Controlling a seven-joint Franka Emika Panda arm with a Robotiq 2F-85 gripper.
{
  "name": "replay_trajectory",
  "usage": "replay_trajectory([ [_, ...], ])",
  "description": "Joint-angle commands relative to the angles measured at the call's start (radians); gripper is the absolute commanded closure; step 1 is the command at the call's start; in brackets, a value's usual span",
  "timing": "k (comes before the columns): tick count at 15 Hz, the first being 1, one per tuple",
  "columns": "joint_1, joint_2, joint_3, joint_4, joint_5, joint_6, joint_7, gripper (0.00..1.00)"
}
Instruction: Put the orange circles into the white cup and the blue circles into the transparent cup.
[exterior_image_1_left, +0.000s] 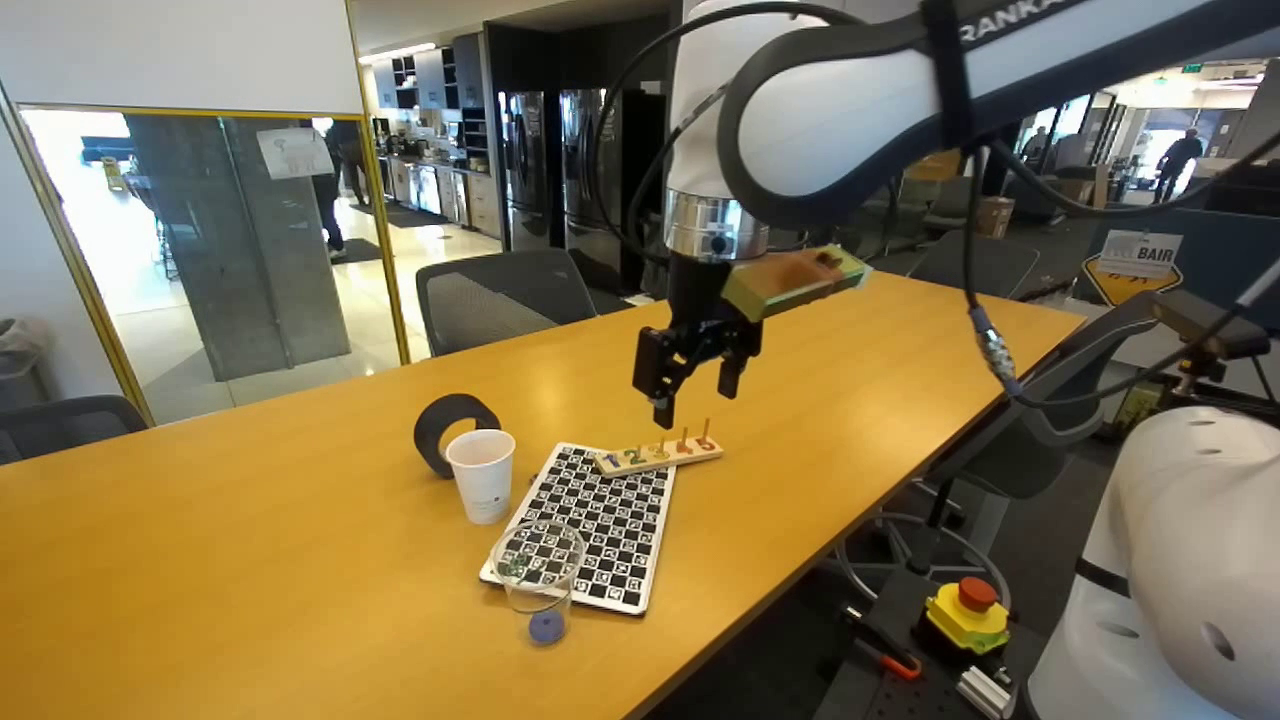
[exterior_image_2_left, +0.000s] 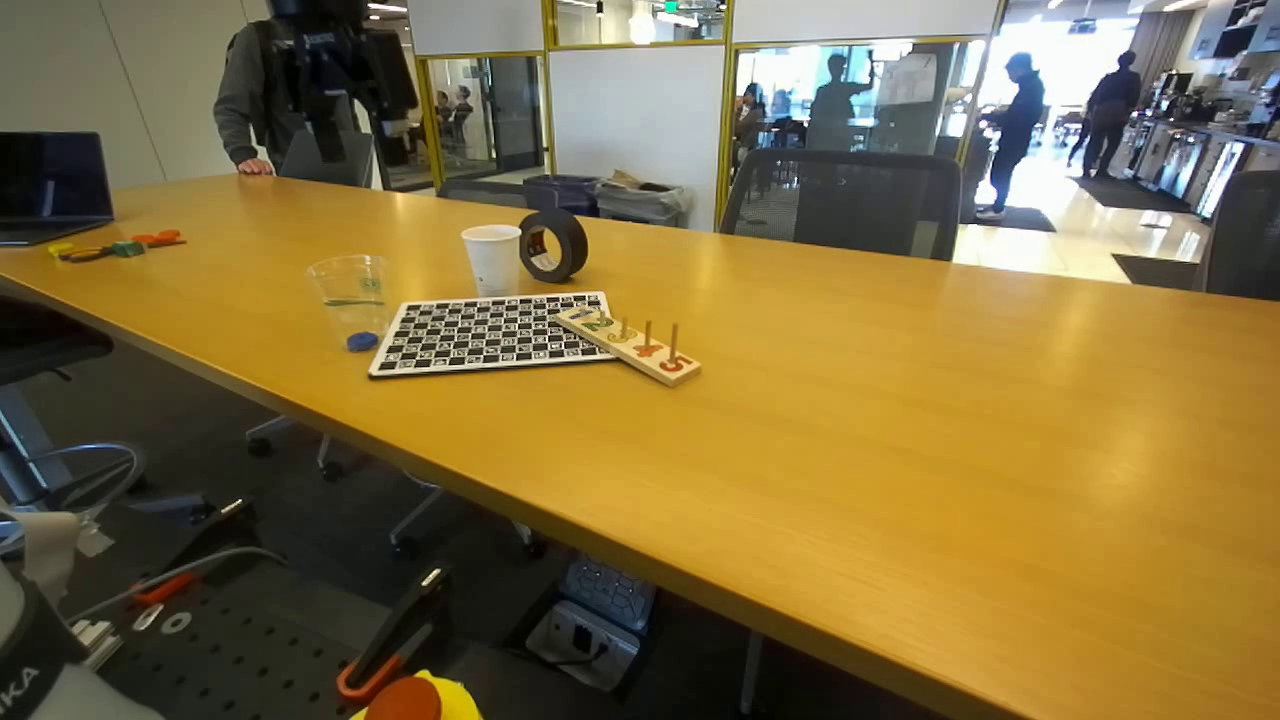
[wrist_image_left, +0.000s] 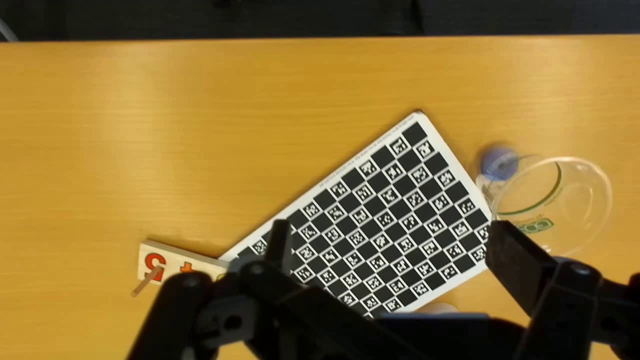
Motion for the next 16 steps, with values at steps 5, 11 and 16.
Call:
replay_trajectory([
  [5,-0.061,-0.352,0.020,-0.122,-0.013,-0.333,-0.038,0.00],
  [11,-0.079,-0.411,-0.016,-0.173,-0.011,-0.314,-0.132,0.00],
  [16,-0.091,-0.383,-0.013,-0.171,0.008,-0.325,-0.133,0.00],
])
